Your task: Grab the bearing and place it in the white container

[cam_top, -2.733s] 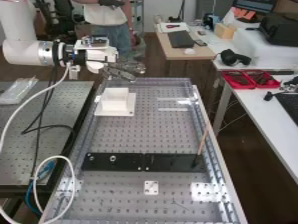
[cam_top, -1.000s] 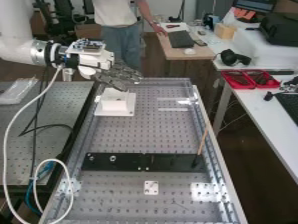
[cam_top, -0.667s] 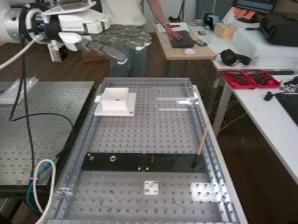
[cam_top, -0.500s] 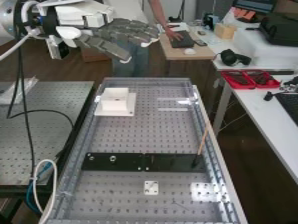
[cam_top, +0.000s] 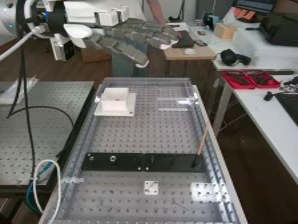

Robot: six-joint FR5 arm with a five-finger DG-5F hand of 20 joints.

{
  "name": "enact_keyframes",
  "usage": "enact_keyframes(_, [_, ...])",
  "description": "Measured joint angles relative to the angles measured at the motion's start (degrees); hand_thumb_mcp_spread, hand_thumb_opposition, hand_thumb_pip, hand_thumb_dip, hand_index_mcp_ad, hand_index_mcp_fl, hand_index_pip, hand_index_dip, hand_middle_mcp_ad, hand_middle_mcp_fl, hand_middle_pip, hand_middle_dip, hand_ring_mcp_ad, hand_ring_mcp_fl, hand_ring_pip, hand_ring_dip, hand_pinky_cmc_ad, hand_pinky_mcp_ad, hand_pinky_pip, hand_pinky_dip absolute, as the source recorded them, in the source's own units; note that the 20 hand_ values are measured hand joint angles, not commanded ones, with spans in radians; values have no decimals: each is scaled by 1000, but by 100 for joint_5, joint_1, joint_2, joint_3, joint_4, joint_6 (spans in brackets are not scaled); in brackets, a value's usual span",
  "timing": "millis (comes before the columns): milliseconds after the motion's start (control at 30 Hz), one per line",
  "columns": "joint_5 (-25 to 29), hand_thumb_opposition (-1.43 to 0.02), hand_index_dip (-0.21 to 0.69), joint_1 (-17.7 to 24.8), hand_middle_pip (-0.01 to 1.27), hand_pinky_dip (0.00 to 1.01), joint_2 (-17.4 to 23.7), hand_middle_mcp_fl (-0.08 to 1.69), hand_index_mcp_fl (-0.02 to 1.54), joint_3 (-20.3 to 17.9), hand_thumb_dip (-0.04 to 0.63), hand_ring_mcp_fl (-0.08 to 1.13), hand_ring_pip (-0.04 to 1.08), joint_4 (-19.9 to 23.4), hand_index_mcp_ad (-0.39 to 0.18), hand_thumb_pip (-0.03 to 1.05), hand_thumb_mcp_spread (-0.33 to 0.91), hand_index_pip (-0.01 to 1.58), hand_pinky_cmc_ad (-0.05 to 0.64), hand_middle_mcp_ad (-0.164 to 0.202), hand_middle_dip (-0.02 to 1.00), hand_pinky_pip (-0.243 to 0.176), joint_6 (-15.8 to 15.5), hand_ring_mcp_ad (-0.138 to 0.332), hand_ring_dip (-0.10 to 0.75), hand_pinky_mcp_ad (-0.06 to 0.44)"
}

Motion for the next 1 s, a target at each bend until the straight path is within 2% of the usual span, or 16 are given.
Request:
enact_keyframes(333, [-570, -742, 122, -307, 129, 300, -131, 2, 152, 285, 131, -2, 89, -298, -136, 438, 267, 115, 414, 68, 157, -106, -20, 155, 87, 309])
enact_keyframes(800, [-1328, -747, 122, -649, 133, 297, -156, 0, 113, 459, 127, -2, 89, -442, -138, 428, 271, 115, 424, 63, 157, -106, 10, 155, 87, 312])
enact_keyframes(1000, [-1543, -733, 122, -772, 133, 300, -125, 2, 113, 480, 115, -2, 89, -492, -120, 422, 272, 115, 428, 68, 157, -106, 15, 155, 87, 314])
